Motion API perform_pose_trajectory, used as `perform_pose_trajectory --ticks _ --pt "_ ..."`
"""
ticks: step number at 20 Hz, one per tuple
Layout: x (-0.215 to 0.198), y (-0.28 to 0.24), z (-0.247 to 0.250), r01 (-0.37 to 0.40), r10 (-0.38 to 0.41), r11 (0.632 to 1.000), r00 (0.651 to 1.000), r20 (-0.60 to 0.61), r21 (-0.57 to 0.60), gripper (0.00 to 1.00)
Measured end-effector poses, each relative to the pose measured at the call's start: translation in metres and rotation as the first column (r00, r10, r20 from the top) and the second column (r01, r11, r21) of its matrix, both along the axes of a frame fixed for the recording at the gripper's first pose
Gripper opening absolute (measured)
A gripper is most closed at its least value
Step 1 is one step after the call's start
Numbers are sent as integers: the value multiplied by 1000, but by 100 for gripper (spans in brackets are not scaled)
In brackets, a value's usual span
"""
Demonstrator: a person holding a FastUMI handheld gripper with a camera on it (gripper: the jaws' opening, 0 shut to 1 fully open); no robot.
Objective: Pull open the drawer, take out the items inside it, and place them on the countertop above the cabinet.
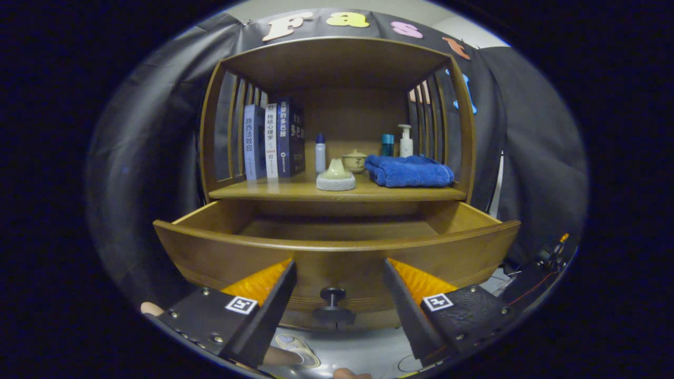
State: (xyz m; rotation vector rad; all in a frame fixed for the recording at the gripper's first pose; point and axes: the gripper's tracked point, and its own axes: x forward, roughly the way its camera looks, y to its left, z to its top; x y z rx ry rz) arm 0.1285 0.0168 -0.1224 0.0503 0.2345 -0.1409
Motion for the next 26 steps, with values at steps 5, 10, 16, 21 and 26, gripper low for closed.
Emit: perform_pose_trajectory --ticks 5,10,16,21,26 --pt "22 -3 -2 -3 3 1000 1000 -2 -25 99" --pt "49 -5 -2 0 0 1000 1000 -1 -24 99" --pt "76 -8 -4 6 -6 999 1000 8 -35 99" --pt "93 -10 -6 5 -4 997 1000 15 -78 99" --pt "109 -11 -6 8 -6 997 1000 19 -83 99"
